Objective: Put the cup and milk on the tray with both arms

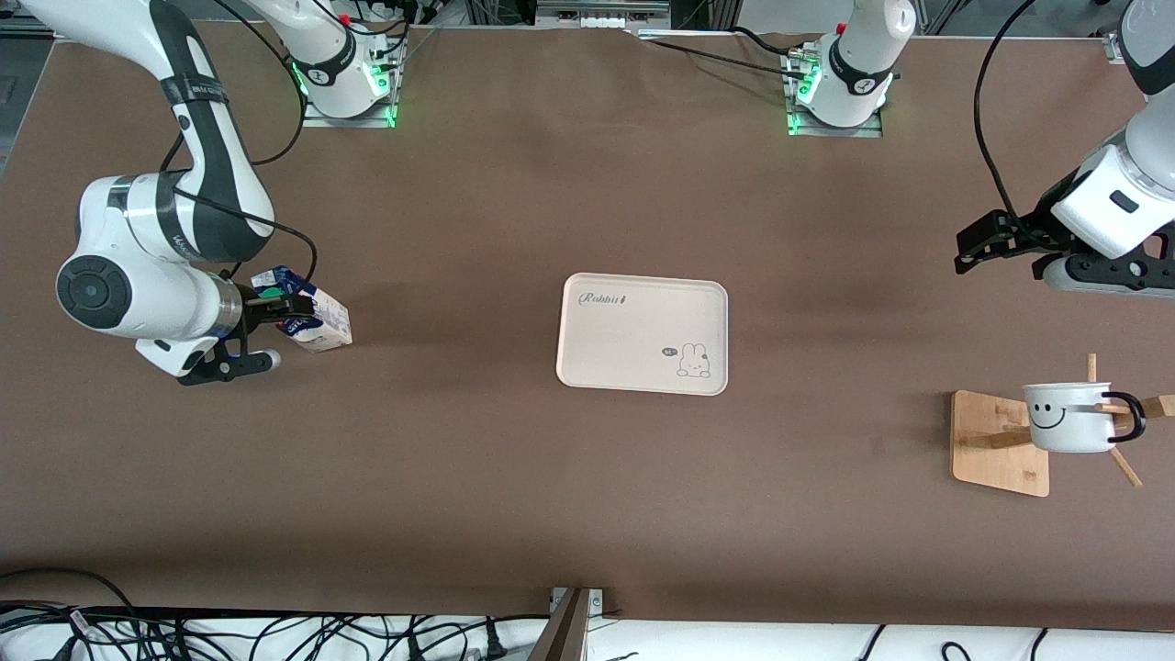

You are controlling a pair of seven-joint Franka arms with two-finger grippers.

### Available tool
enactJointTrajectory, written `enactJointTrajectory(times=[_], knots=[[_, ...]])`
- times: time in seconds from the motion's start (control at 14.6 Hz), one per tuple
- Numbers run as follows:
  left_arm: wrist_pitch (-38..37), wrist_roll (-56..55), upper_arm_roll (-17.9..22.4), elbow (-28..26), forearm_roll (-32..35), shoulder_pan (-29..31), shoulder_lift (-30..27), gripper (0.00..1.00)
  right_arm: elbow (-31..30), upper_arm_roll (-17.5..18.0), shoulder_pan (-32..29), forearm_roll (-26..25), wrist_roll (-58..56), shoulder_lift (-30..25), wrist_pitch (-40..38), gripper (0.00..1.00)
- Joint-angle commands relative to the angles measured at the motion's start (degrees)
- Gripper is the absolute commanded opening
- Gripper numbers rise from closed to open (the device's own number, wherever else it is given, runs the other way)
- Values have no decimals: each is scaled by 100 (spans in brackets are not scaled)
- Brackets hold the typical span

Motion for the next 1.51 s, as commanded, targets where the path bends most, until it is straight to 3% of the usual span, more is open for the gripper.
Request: enactJointTrajectory(times=[0.0,0.34,1.44], knots=[[-98,42,-49,170,159,-18,32,100,-344,-7,-15,8,-131,-291,146,100],[-98,33,-172,178,361,-18,23,100,-660,11,-15,0,-149,-555,138,100],[-203,42,-269,178,387,44,-30,100,-1021,-24,-24,-9,-791,-581,199,100]])
